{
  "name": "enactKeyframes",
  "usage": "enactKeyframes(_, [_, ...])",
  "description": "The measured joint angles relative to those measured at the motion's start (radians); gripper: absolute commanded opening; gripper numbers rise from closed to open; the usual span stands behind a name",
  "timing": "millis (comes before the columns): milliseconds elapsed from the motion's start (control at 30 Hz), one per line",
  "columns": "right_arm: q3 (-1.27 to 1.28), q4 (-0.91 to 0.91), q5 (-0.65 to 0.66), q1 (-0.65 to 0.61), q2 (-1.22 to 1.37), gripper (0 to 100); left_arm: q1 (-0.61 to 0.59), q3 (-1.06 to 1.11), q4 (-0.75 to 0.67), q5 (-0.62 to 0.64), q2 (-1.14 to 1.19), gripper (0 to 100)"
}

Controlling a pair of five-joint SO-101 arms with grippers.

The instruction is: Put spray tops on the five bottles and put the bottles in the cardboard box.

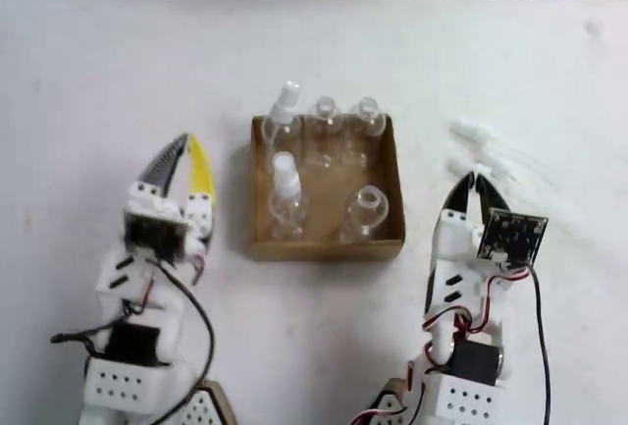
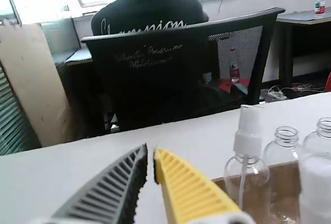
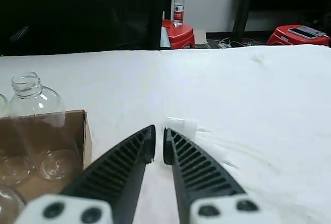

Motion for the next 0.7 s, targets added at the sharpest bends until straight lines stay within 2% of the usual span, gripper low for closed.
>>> enactKeyframes(100, [-0.015,0.002,0.0,-0.002,0.0,1.7,-0.041,-0.061,-0.057,0.023,0.169,2])
enactKeyframes(233, [-0.054,0.002,0.0,-0.002,0.0,1.7,-0.051,-0.081,-0.203,0.032,0.399,2])
enactKeyframes(333, [-0.106,0.037,0.061,-0.003,0.0,1.7,-0.051,-0.081,-0.298,0.032,0.516,2])
enactKeyframes(467, [-0.173,0.078,0.157,-0.052,0.0,1.7,-0.051,-0.081,-0.345,0.032,0.569,2])
enactKeyframes(600, [-0.239,0.078,0.183,-0.06,0.041,1.7,-0.051,-0.081,-0.354,0.032,0.577,2])
enactKeyframes(700, [-0.351,0.08,0.189,-0.058,0.176,1.7,-0.051,-0.083,-0.354,0.032,0.582,2])
